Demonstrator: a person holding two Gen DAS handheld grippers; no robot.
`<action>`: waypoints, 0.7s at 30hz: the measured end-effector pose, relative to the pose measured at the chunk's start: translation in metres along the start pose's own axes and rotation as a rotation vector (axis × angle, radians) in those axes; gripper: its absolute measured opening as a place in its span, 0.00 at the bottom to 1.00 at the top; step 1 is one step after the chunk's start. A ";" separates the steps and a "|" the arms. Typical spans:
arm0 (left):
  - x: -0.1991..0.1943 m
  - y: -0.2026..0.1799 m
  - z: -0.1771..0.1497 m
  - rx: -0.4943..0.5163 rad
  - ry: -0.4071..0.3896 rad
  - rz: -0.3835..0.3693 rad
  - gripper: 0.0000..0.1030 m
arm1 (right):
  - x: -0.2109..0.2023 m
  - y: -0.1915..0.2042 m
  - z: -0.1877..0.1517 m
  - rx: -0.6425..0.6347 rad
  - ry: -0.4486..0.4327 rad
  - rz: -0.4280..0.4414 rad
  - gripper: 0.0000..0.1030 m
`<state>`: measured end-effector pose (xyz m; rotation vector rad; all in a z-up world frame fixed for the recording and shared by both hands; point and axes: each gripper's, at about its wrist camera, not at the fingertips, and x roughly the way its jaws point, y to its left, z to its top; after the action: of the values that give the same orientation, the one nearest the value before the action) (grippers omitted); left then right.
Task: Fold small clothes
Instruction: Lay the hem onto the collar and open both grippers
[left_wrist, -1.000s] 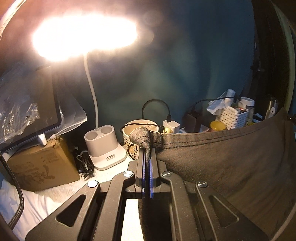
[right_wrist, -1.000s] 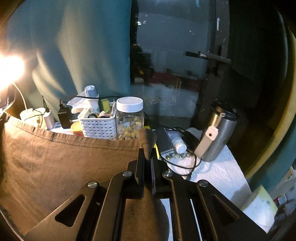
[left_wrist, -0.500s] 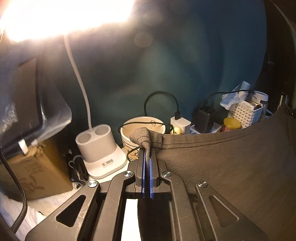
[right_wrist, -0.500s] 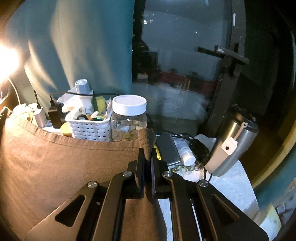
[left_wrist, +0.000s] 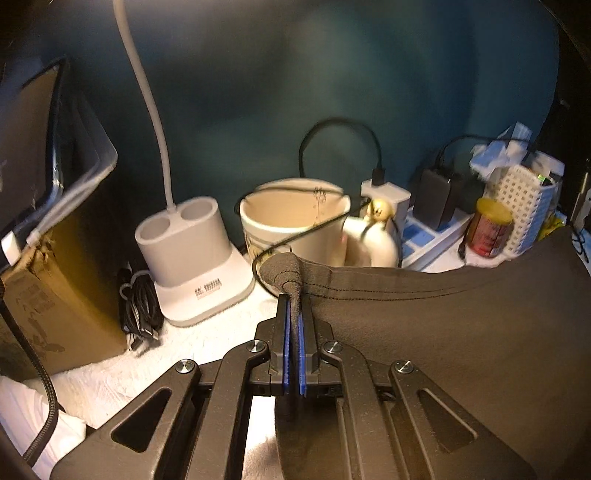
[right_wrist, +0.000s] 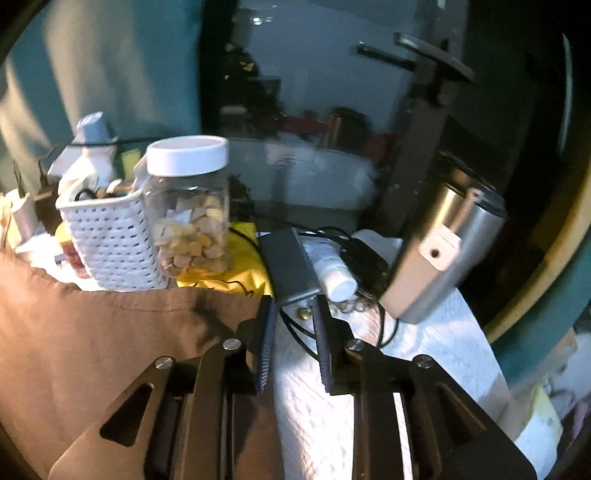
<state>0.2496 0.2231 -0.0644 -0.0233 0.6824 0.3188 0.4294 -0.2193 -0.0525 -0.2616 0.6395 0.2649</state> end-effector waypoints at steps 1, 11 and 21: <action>0.002 0.000 -0.001 -0.005 0.012 0.003 0.03 | -0.003 -0.003 -0.001 0.005 -0.003 -0.001 0.23; -0.001 0.010 -0.005 -0.049 0.049 0.030 0.03 | -0.024 -0.010 -0.019 0.012 0.021 -0.008 0.23; -0.029 0.021 -0.022 -0.116 0.086 -0.025 0.03 | -0.052 -0.014 -0.037 0.027 0.035 -0.023 0.23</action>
<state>0.2090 0.2323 -0.0619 -0.1564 0.7478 0.3347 0.3733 -0.2523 -0.0472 -0.2483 0.6738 0.2304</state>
